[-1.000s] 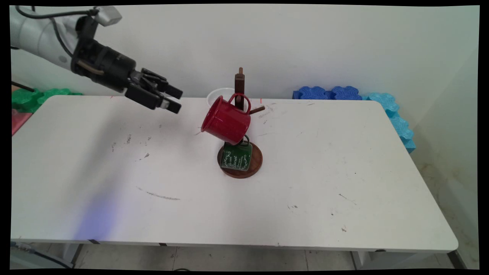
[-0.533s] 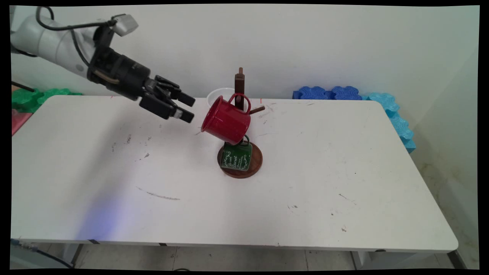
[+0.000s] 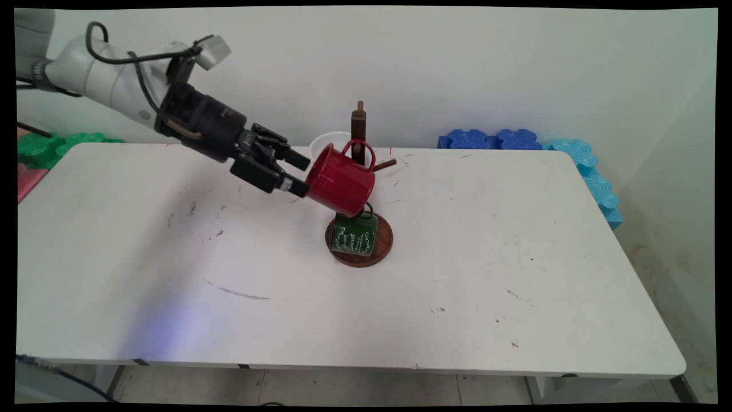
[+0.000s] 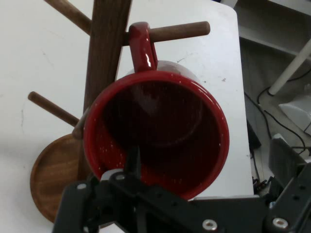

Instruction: Pick up the red mug from the rack

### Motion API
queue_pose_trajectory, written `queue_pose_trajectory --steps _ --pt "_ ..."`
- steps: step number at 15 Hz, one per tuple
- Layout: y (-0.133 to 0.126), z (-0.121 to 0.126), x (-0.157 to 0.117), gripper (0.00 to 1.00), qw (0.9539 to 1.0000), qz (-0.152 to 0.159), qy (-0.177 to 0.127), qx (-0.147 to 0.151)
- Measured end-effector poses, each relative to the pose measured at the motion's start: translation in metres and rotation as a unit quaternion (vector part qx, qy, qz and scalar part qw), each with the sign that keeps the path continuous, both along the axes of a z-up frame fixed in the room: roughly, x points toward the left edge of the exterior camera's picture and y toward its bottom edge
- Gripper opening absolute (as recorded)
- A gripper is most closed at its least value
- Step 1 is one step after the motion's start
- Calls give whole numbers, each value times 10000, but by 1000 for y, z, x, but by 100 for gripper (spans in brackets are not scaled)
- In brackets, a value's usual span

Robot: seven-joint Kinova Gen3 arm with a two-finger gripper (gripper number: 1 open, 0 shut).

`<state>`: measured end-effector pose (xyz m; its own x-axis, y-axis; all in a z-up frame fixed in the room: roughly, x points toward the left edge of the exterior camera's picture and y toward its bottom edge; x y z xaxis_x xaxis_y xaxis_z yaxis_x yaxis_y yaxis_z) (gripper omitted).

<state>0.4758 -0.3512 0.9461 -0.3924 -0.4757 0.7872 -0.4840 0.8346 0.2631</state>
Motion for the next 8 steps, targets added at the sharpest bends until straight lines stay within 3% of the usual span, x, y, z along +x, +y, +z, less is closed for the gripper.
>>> queue_pose_trajectory --steps 8 --pt "-5 -7 -14 100 10000 -40 -42 -52"
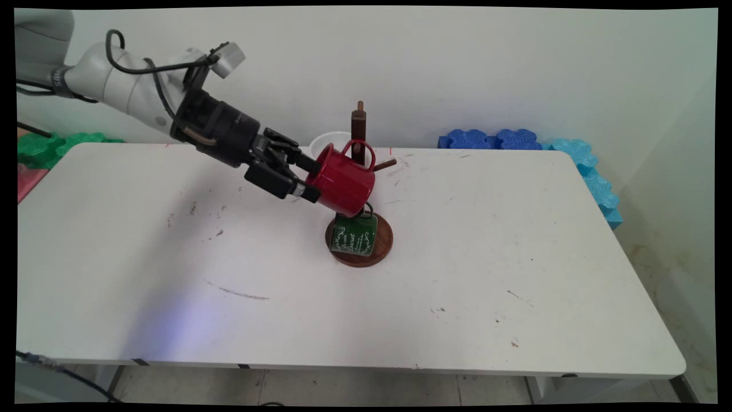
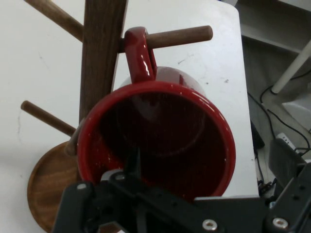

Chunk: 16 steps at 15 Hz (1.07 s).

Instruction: Pick up the red mug from the rack, then place the picked object on the table

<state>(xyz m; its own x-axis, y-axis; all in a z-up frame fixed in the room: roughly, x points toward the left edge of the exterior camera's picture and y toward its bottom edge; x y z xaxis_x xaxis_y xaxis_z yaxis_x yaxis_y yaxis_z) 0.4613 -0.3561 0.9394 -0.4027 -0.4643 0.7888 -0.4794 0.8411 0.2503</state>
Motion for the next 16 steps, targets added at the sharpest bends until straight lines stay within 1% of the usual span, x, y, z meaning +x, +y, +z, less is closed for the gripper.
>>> queue_pose_trajectory --steps 8,9,16 --pt "-5 -2 -9 100 10000 19 -11 -46" --pt "-5 -3 -9 0 10000 26 -8 -49" --pt "-8 -2 -13 0 9999 83 31 -54"
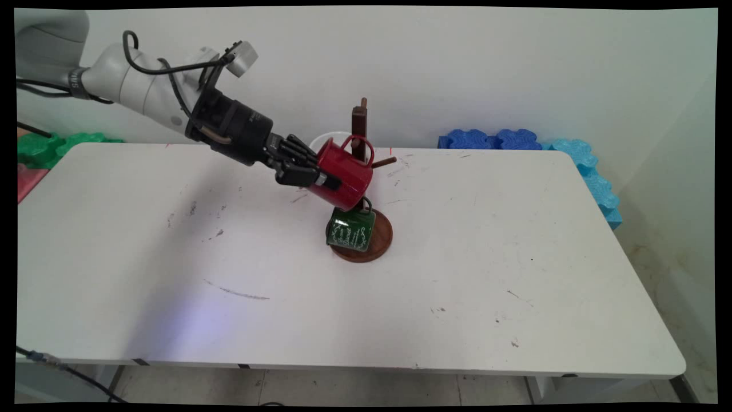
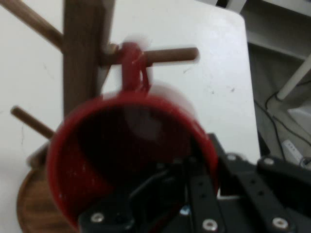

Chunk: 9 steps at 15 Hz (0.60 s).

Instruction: Place the picked object on the table

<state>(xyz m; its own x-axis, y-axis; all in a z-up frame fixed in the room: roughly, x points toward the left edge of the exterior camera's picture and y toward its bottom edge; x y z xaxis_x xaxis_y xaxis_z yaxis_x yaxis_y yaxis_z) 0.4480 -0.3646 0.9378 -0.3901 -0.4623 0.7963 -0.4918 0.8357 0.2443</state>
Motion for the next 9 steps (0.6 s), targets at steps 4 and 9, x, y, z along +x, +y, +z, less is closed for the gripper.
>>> queue_pose_trajectory --steps 4,9 --pt "0 1 -1 0 10000 39 20 12" --pt "1 1 -3 0 10000 58 40 36"
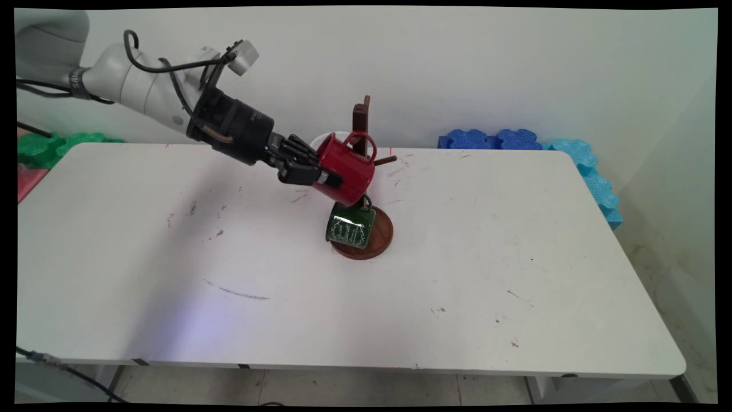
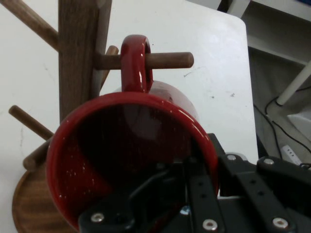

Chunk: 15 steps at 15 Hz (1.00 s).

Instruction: Place the picked object on the table

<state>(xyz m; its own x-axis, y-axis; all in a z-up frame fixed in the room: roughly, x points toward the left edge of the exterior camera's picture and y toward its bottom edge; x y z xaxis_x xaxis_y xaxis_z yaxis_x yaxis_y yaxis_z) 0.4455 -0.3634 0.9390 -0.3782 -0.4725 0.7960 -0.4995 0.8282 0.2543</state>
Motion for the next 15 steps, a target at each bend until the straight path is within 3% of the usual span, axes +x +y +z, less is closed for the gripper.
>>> queue_pose_trajectory --steps 15 --pt "8 11 -3 0 9999 -58 90 -3"
